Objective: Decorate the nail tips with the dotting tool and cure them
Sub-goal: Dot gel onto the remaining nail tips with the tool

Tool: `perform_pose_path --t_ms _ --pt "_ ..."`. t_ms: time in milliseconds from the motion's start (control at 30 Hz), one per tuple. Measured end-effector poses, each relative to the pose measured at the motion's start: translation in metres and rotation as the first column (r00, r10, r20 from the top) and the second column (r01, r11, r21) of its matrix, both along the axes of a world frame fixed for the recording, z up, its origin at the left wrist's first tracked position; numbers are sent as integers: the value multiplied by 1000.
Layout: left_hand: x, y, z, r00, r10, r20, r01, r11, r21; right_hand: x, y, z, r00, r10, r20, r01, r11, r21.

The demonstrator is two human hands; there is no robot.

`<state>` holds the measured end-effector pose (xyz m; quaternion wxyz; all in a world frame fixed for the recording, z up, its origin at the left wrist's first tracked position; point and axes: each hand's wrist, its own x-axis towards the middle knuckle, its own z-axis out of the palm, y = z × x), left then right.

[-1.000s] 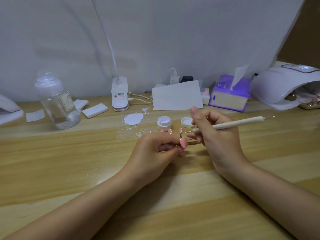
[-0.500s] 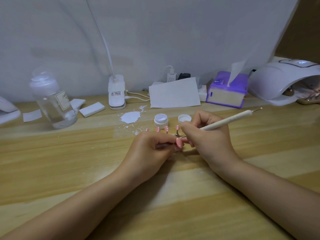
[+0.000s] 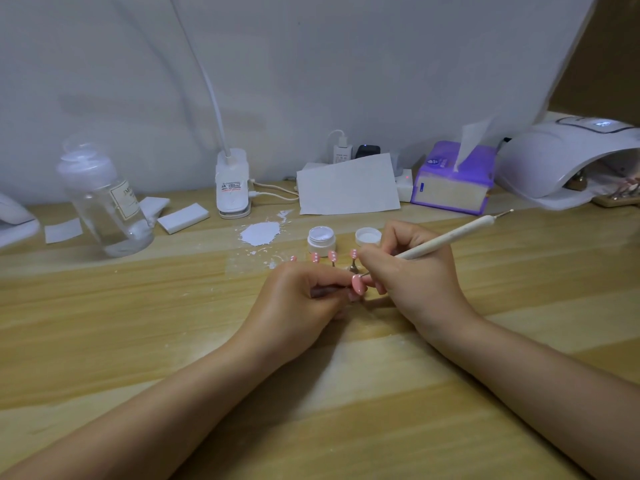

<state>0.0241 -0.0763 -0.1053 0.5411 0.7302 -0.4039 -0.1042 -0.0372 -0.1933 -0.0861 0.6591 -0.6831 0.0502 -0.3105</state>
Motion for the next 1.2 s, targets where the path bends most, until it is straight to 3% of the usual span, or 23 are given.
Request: perform_pose_path --t_ms 1200 --pt "-1 -1 0 1000 -20 11 20 1000 -22 1 -1 -3 1000 -5 8 5 1000 -28"
